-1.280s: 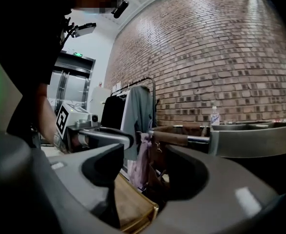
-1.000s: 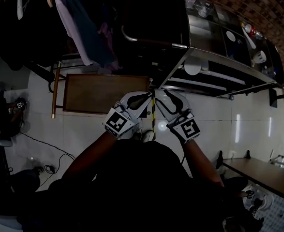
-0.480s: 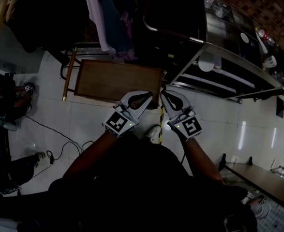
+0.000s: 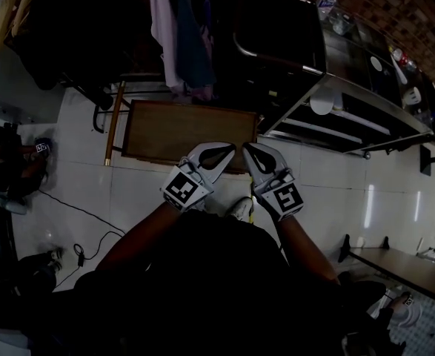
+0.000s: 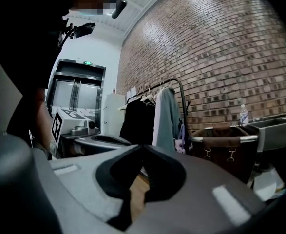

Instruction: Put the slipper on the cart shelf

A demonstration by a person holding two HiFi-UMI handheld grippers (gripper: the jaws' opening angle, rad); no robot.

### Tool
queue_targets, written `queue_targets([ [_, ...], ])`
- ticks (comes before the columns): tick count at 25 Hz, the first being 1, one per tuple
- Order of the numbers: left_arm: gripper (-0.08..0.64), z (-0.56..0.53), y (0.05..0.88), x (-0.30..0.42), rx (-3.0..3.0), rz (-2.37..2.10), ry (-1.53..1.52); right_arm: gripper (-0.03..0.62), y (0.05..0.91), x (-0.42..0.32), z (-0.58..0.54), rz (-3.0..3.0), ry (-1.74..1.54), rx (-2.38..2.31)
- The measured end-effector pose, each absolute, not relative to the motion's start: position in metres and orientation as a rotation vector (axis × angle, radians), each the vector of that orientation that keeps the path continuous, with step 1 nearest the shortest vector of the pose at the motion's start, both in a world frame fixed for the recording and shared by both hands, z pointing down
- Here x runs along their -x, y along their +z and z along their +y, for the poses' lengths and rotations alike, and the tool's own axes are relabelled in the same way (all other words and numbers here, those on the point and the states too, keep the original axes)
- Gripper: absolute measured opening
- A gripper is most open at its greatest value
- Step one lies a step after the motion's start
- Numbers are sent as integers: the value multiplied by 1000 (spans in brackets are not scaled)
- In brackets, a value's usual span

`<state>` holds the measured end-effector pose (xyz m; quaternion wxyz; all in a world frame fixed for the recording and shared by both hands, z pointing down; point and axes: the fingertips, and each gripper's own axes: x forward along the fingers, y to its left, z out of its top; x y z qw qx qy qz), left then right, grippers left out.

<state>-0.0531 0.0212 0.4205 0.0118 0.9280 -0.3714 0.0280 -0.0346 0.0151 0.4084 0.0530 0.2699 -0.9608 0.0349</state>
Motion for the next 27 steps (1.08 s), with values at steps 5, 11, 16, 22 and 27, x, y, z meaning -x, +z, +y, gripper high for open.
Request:
queue_targets([
  [5, 2, 21, 422, 66, -2880, -1154, 77, 2, 403, 48, 16, -2918, 89, -829],
  [11, 2, 24, 426, 68, -2867, -1154, 69, 2, 408, 53, 21, -2924, 74, -801],
  [16, 2, 26, 427, 67, -2862, -1160, 68, 2, 406, 55, 24, -2915, 89, -791],
  [22, 2, 25, 425, 62, -2864, -1166, 69, 2, 405, 50, 25, -2914, 95, -786],
  [27, 2, 23, 426, 61, -2848, -1160, 68, 2, 410, 49, 24, -2907, 88, -774],
])
